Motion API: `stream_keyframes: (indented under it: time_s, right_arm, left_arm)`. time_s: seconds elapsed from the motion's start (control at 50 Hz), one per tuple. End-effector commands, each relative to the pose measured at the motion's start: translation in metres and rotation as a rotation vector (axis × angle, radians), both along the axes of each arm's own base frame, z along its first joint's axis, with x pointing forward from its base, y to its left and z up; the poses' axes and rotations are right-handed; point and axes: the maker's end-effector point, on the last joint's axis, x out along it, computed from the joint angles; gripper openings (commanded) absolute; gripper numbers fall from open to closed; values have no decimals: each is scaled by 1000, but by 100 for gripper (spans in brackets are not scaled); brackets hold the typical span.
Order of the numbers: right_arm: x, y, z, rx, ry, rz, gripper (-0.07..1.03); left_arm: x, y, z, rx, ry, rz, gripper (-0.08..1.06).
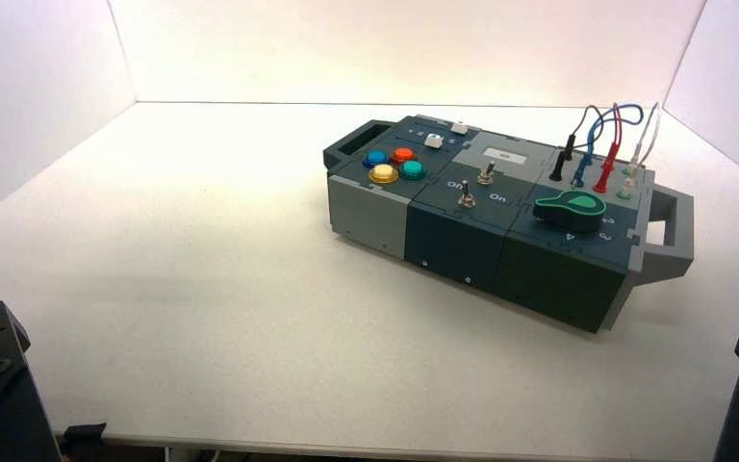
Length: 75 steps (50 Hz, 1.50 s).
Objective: Close left gripper.
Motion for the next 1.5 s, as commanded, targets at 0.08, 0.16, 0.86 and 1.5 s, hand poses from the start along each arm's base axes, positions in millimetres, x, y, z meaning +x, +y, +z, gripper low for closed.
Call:
stream_keyframes:
  time_s: [0.08,0.16,0.86,1.5]
  right_arm:
    - [3,1,5,6,-7,4,-2]
    - [2,1,5,6,-6,4,-2]
    - [2,4,5,8,-6,14,-2]
    - [3,4,4,9,1,14,-2]
  left_arm:
    - [1,2,7,5,-20,5,102]
    - [1,2,6,4,-19,5,102]
    - [4,1,6,-10,-21,8,75]
    - [4,1,7,-1,-14,6,-3]
